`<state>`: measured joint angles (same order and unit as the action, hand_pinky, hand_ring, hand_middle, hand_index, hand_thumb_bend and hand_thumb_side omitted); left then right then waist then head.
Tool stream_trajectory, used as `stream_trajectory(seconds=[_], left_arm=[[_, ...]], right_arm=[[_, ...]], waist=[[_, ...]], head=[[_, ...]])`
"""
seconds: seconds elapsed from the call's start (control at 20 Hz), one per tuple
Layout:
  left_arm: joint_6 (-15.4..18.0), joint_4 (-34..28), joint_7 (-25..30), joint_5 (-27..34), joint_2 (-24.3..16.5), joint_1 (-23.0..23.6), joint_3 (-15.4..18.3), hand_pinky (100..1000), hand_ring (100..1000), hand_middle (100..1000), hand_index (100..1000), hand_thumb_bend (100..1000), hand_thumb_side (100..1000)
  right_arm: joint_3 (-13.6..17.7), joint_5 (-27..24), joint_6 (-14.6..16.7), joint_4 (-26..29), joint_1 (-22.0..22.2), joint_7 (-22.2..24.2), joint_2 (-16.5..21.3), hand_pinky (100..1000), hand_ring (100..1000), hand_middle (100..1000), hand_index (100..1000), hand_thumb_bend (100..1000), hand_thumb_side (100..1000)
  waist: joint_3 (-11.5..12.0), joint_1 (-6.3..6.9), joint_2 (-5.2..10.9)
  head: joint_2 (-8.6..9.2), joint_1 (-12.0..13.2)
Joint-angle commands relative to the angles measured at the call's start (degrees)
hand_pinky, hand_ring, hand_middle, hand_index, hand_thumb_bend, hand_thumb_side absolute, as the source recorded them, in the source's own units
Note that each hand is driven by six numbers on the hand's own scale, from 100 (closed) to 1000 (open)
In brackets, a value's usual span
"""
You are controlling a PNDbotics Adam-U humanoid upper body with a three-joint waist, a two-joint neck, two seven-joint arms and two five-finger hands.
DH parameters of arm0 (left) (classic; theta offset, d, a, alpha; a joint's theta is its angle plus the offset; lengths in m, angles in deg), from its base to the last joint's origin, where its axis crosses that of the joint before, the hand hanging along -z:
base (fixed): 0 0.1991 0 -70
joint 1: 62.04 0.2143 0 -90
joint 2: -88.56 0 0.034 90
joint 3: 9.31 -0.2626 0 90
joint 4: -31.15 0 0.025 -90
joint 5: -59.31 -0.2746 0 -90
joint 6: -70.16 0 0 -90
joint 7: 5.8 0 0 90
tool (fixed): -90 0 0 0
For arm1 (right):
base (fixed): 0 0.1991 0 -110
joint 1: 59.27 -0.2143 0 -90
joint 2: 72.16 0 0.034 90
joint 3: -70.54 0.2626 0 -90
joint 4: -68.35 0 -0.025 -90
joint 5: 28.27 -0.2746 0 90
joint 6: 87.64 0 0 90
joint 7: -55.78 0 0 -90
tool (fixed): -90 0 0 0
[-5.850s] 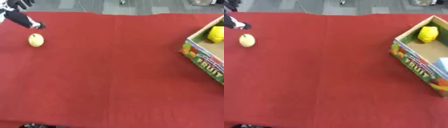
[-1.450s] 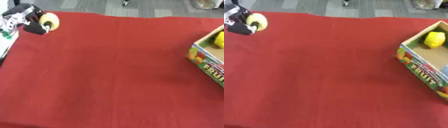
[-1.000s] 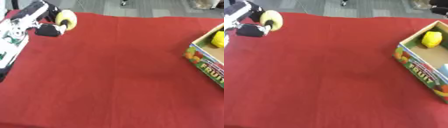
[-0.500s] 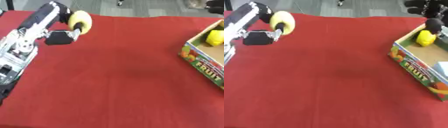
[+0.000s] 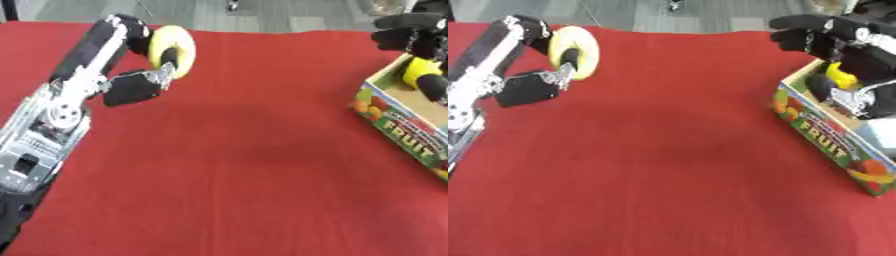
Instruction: Pick up the objects with one hand, pass them to the other hand, and then place them into the box on the other side of the table.
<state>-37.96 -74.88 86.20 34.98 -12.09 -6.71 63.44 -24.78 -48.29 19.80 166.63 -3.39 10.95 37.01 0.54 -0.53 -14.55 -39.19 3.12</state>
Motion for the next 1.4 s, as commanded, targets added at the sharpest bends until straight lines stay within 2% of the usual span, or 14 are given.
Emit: stream_trajectory(seconds=[0.05,0.35,1.4], left_arm=[[1.4,-1.2,-1.7,-0.6,0.2,-0.5,-0.2,685,564,485,491,100,393],[2.7,-0.7,-2.8,-1.4,0.8,-0.4,-0.7,684,563,484,491,100,398],[13.5,-1.2,-6.3,-9.1,6.2,-0.7,-5.9,684,561,484,488,100,339]], right_arm=[[-0.1,0.8,0.6,2.2,-0.5,0.5,2.2,997,1000,1000,1000,100,262],[-0.6,1.5,1.0,2.1,-0.9,0.8,2.0,996,1000,1000,1000,100,251],[-6.7,9.1,3.0,-4.2,-7.6,4.3,-1.3,991,1000,1000,1000,100,208]], waist=[[0.1,-0.12,1.51],[0.2,-0.16,1.52],[1.1,-0.67,1.61]], head=[[-0.02,-0.3],[-0.03,-0.5],[-0.12,-2.9]])
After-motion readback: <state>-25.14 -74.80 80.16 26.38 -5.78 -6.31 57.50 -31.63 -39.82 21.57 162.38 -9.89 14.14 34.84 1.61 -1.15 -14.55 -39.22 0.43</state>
